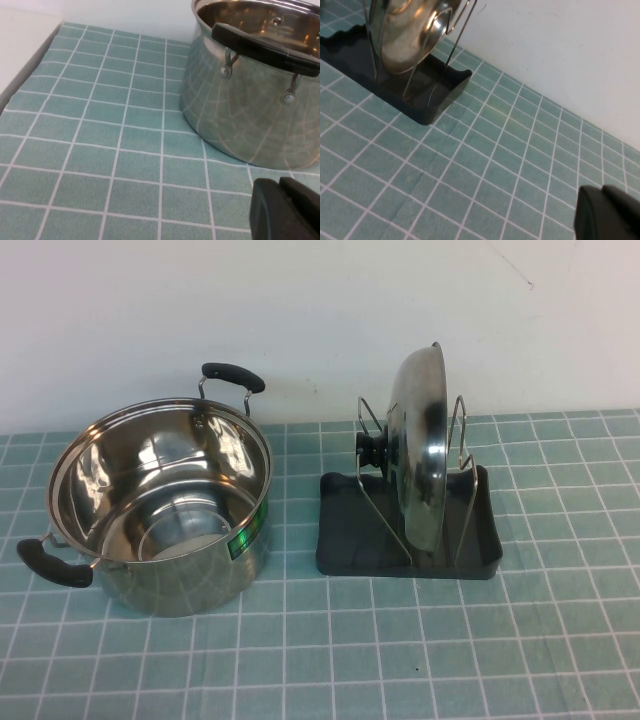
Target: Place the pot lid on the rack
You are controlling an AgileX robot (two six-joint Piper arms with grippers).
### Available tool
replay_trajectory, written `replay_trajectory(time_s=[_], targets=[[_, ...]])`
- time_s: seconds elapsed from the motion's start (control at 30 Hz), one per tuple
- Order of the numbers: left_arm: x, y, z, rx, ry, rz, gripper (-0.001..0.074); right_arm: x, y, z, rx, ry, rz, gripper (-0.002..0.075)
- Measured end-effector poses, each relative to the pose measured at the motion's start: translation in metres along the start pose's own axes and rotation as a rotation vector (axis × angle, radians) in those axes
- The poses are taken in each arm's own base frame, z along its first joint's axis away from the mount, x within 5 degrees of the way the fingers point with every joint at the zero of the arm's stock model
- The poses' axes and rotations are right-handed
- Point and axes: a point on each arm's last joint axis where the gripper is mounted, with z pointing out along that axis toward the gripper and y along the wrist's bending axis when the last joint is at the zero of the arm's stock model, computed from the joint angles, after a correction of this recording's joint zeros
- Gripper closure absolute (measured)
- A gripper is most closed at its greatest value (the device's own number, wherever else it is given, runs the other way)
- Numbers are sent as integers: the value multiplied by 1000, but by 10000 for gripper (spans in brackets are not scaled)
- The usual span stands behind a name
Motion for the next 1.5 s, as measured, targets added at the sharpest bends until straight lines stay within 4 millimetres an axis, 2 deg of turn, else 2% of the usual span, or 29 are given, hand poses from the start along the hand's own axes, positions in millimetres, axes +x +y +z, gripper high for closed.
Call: replay_trajectory(time_s=[0.3,1.07,1.23,1.37,1.5], targets=[[0,0,0,0,2,54,737,0,0,0,0,0,0,727],[0,0,0,0,5,54,737,1,0,2,8,-7,2,727],[0,0,0,2,5,55,737,14,-1,13,71,3,-4,727],[0,0,0,2,5,58,737,33,0,24,138,24,109,727],[0,0,0,2,5,58,737,52,4,34,191,5,152,727]])
